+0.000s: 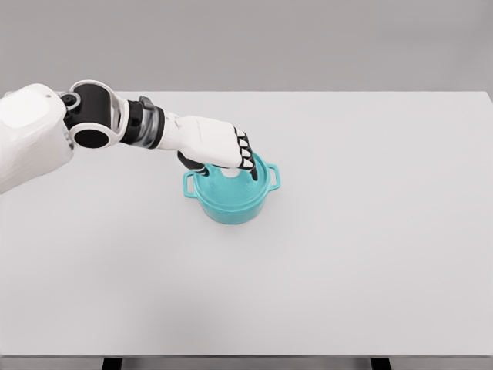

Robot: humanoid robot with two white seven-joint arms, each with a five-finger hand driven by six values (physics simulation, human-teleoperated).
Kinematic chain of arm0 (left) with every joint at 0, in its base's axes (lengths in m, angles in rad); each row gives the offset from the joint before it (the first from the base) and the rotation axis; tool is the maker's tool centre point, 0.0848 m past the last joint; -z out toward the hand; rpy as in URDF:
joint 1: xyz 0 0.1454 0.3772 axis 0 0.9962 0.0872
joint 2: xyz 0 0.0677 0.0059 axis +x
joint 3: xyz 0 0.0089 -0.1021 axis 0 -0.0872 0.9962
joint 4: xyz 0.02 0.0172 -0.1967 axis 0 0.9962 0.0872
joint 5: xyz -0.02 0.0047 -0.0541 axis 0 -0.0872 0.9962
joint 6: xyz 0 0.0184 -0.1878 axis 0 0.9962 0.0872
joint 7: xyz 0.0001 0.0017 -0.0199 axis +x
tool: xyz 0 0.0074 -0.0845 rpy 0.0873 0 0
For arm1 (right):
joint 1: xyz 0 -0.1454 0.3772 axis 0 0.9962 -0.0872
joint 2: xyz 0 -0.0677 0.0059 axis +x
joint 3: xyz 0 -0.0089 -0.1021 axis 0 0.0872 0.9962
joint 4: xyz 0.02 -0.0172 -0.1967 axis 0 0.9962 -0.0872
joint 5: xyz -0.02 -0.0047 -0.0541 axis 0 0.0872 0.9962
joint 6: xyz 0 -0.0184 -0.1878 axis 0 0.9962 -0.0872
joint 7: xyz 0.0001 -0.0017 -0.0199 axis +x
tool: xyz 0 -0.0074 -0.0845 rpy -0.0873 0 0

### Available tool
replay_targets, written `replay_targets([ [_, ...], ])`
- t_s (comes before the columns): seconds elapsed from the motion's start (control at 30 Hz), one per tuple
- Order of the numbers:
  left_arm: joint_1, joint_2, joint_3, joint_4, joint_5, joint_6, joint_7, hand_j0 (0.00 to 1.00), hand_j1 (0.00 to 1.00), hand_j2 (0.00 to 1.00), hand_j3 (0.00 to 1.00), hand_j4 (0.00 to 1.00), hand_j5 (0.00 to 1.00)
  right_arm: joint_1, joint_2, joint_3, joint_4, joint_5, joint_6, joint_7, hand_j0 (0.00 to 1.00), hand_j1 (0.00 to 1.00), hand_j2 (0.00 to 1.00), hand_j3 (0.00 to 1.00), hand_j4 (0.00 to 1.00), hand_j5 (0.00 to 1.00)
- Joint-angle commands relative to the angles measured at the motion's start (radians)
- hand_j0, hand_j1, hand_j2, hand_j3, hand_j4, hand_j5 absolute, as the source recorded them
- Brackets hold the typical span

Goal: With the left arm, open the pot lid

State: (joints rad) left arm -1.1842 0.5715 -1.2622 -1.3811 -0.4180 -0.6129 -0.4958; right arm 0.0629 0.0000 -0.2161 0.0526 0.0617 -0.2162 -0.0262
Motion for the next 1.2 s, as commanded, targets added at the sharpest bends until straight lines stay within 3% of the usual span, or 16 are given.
replay_targets([
  [0.0, 0.0, 0.001, 0.001, 0.001, 0.004, 0.002, 0.0, 0.83, 0.83, 0.83, 0.83, 0.83, 0.83, 0.0, 0.0, 0.0, 0.0, 0.0, 0.0, 0.0, 1.0, 1.0, 1.0, 1.0, 1.0, 1.0],
  [0.43, 0.0, -0.002, 0.001, 0.001, -0.016, 0.002, 0.0, 0.72, 0.72, 0.72, 0.72, 0.72, 0.72, 0.0, 0.0, 0.0, 0.0, 0.0, 0.0, 0.0, 1.0, 1.0, 1.0, 1.0, 1.0, 1.0],
  [0.5, 0.0, -0.002, 0.001, 0.001, -0.021, 0.002, 0.0, 0.67, 0.67, 0.67, 0.67, 0.67, 0.67, 0.0, 0.0, 0.0, 0.0, 0.0, 0.0, 0.0, 1.0, 1.0, 1.0, 1.0, 1.0, 1.0],
  [1.17, 0.0, -0.005, 0.001, -0.003, -0.025, 0.002, 0.0, 0.59, 0.59, 0.59, 0.59, 0.59, 0.59, 0.0, 0.0, 0.0, 0.0, 0.0, 0.0, 0.0, 1.0, 1.0, 1.0, 1.0, 1.0, 1.0],
])
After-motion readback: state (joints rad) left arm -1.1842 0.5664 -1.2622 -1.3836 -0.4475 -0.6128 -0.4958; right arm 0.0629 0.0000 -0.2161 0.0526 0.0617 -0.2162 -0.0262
